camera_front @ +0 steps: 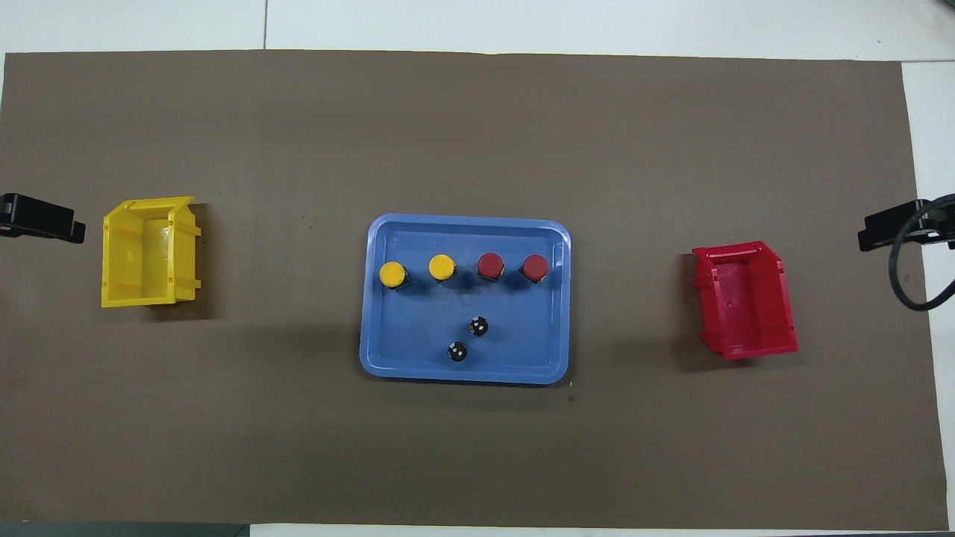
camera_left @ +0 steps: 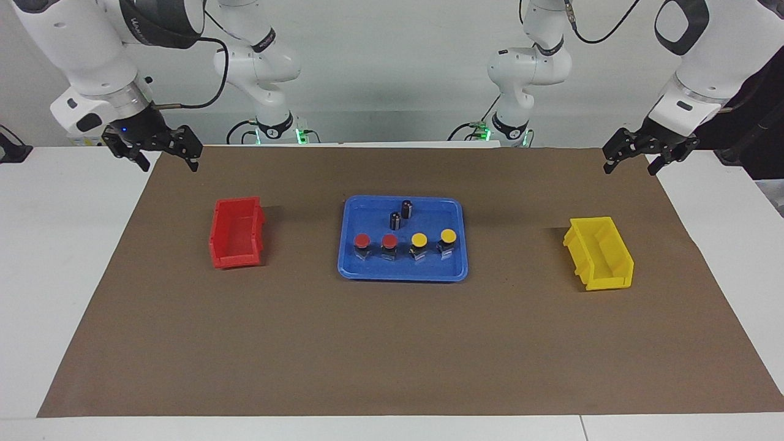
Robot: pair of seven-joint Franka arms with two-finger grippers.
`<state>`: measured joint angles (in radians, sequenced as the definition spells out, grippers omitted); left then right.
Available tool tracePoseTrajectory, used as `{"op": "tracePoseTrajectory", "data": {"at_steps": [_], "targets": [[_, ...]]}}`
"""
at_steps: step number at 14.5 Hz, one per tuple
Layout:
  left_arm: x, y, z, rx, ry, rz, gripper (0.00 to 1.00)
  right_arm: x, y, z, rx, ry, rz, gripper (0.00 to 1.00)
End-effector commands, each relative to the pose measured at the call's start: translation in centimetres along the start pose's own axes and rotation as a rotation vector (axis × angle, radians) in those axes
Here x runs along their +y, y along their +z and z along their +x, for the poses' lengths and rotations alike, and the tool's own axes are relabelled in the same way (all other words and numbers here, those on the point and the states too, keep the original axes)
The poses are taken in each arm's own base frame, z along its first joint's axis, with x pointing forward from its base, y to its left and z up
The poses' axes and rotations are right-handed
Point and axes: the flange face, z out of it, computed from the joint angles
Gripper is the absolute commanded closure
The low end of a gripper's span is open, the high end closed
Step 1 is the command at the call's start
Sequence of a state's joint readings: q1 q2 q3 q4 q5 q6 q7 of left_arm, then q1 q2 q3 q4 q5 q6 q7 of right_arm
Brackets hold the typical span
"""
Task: Sort red and yellow buttons by color
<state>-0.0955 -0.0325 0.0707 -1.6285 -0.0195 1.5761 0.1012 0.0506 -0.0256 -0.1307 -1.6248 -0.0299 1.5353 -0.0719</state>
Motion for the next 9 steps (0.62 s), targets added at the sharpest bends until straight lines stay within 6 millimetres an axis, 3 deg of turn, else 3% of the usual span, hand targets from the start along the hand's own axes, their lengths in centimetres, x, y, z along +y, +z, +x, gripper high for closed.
{"op": "tracePoseTrajectory", "data": {"at_steps": [1,9], "targets": [[-0.06,-0.28,-0.90,-0.004,0.009,0.009,0.00,0.01,-0.36,-0.05,-0.007,-0.015,-0.010,0.00],[-0.14,-0.21,-0.91,-0.006,0.008,0.008,0.00,-0.08,-0.30,-0.03,-0.007,-0.015,-0.002,0.00]]}}
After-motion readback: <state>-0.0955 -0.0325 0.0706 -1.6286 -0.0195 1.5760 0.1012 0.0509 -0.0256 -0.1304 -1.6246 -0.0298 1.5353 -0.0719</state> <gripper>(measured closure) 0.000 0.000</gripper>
